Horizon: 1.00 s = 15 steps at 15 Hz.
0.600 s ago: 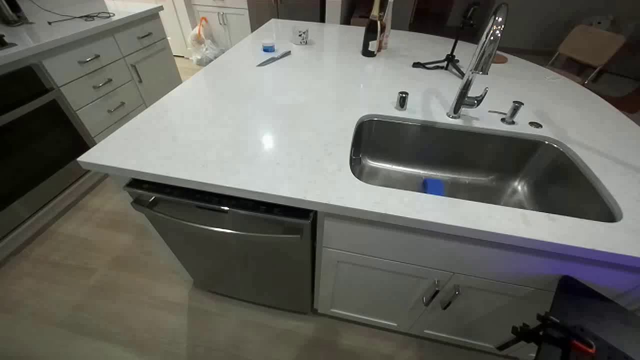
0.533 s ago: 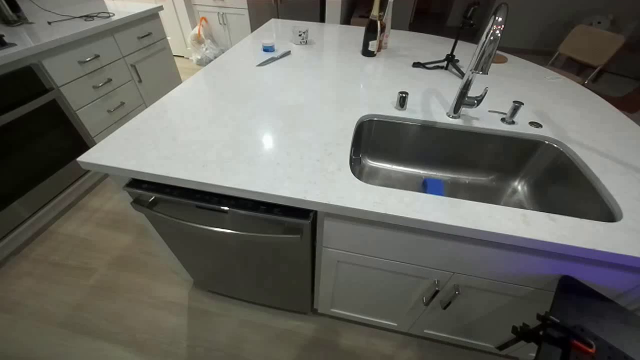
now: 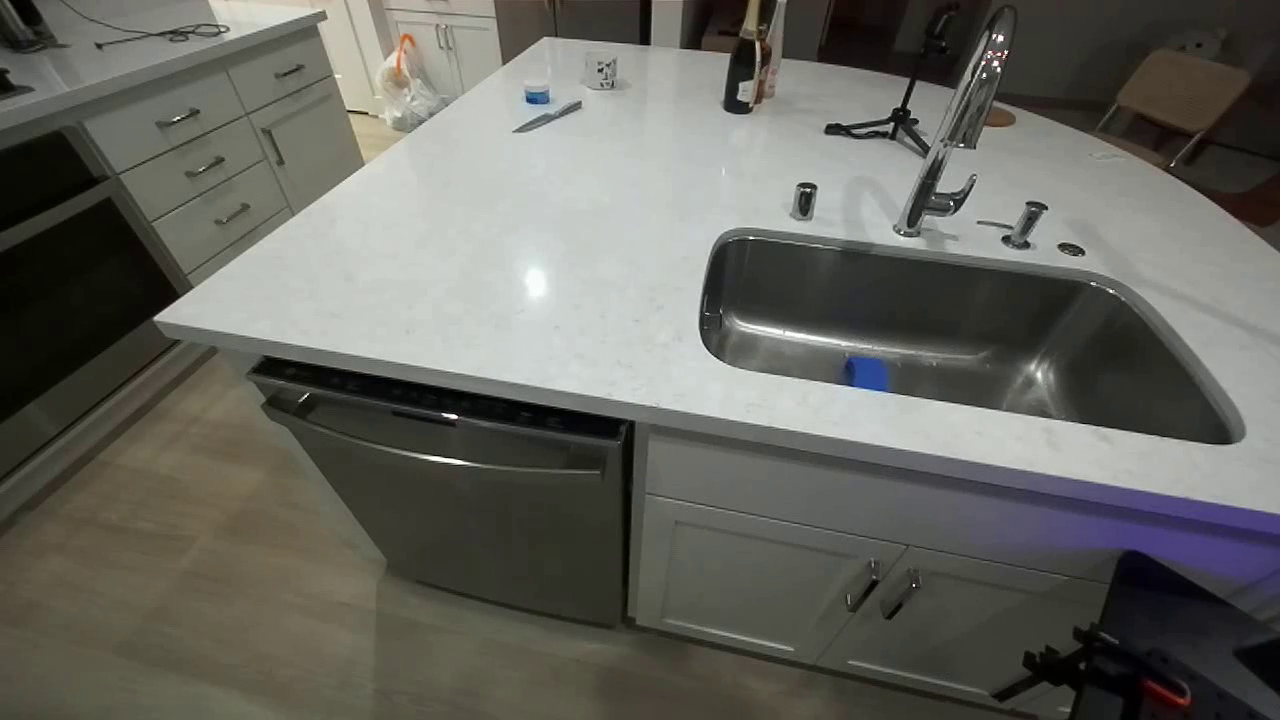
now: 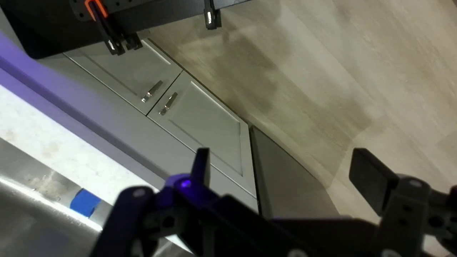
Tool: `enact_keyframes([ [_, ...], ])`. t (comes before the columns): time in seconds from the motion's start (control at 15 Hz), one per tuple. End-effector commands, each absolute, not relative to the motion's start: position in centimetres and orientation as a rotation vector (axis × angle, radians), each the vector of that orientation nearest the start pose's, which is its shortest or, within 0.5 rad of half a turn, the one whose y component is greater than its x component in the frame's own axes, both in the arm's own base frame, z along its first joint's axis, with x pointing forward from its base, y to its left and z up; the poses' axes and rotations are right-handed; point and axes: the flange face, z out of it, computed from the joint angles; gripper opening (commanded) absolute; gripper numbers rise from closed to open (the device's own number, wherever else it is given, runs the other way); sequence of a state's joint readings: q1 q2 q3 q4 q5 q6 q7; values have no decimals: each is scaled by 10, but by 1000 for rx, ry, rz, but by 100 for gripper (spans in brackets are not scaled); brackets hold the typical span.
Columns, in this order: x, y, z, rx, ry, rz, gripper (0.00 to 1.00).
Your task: Pull out the faucet head
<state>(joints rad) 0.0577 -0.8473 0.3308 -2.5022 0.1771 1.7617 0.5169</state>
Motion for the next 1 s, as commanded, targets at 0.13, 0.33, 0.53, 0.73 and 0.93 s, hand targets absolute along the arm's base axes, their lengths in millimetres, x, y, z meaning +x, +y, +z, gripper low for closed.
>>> enact_keyframes([
  [0.13,305,107,533,-3128,669,-239,100],
  [0.33,314,85,526,-3148,831,-310,100],
  [0.53,319,61,518,-3158,1030,-404,100],
  [0.73,324,34,511,-3126,1226,-486,100],
  [0.93,331,8,505,-3093,1384,-614,100],
])
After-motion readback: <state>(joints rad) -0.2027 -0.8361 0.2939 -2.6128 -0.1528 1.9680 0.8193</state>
